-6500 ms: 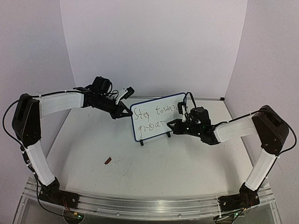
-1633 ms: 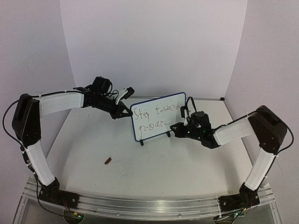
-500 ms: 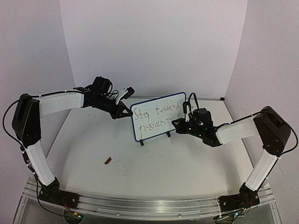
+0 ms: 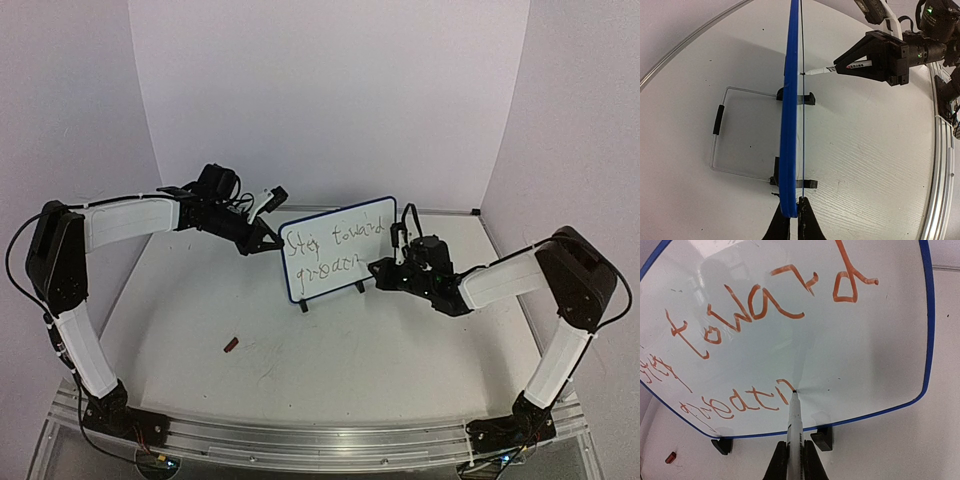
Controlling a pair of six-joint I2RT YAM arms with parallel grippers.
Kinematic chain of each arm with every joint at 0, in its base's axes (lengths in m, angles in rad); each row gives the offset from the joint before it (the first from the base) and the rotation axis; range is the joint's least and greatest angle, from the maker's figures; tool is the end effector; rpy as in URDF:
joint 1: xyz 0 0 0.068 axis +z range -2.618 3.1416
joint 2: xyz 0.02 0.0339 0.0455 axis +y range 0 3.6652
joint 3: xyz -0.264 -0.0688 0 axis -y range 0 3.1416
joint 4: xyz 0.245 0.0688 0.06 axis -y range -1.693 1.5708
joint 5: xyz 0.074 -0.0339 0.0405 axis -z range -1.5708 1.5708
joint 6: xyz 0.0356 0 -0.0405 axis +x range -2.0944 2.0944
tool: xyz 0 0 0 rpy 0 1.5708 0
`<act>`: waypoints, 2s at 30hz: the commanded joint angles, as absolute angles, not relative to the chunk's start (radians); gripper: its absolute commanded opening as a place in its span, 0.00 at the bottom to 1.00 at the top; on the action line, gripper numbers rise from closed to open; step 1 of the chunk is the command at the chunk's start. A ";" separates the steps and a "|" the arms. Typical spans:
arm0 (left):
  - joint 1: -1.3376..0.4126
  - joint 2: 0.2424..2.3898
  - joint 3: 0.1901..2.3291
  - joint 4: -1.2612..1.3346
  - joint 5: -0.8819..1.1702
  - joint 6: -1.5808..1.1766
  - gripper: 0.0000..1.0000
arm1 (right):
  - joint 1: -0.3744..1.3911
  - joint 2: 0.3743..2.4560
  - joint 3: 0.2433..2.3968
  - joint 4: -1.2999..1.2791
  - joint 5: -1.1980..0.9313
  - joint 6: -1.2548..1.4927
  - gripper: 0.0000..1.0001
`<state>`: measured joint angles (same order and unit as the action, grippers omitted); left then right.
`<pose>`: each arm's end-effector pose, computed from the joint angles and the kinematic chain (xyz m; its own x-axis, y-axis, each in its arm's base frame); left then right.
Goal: Write a sentence on the whiteboard
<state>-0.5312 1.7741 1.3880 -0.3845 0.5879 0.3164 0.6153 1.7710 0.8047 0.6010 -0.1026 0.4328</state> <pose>0.3325 -0.2182 0.2632 -0.3329 0.4959 -0.8021 0.9135 0.3805 -0.1439 0.2946 0.2127 0.1657 -0.5384 0.1303 -0.8325 -0.4698 0.7738 0.4250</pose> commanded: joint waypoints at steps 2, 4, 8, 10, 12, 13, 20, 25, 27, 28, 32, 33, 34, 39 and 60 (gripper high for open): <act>-0.537 1.815 1.387 -0.484 0.508 0.369 0.00 | 0.603 1.796 0.792 0.624 -0.084 0.452 0.00; -0.537 1.815 1.387 -0.483 0.508 0.369 0.00 | 0.603 1.793 0.787 0.625 -0.082 0.455 0.00; -0.537 1.815 1.387 -0.483 0.508 0.369 0.00 | 0.603 1.782 0.777 0.626 -0.088 0.457 0.00; -0.538 1.814 1.387 -0.484 0.508 0.368 0.00 | 0.603 1.768 0.771 0.626 -0.100 0.457 0.00; -0.537 1.815 1.387 -0.484 0.507 0.368 0.00 | 0.603 1.748 0.760 0.628 -0.108 0.458 0.00; -0.537 1.815 1.387 -0.485 0.507 0.369 0.00 | 0.603 1.736 0.755 0.629 -0.110 0.458 0.00; -0.537 1.815 1.387 -0.485 0.508 0.369 0.00 | 0.603 1.677 0.744 0.627 -0.099 0.447 0.00; -0.537 1.815 1.387 -0.485 0.508 0.369 0.00 | 0.603 1.699 0.768 0.626 -0.089 0.440 0.00; -0.537 1.815 1.387 -0.485 0.508 0.369 0.00 | 0.603 1.712 0.779 0.627 -0.086 0.439 0.00; -0.538 1.815 1.387 -0.485 0.508 0.369 0.00 | 0.603 1.719 0.785 0.628 -0.086 0.438 0.00; -0.537 1.815 1.387 -0.485 0.508 0.369 0.00 | 0.603 1.741 0.802 0.628 -0.085 0.436 0.00; -0.537 1.815 1.387 -0.484 0.508 0.368 0.00 | 0.603 1.745 0.806 0.628 -0.083 0.434 0.00; -0.537 1.815 1.387 -0.484 0.508 0.369 0.00 | 0.603 1.749 0.810 0.628 -0.082 0.433 0.00; -0.537 1.814 1.387 -0.484 0.507 0.369 0.00 | 0.603 1.763 0.823 0.628 -0.068 0.429 0.00; -0.537 1.815 1.387 -0.483 0.509 0.369 0.00 | 0.596 1.723 0.812 0.627 -0.015 0.426 0.00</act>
<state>-0.5320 1.7741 1.3880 -0.3843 0.5884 0.3176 0.6044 1.7541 0.7918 0.6086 -0.0410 0.4426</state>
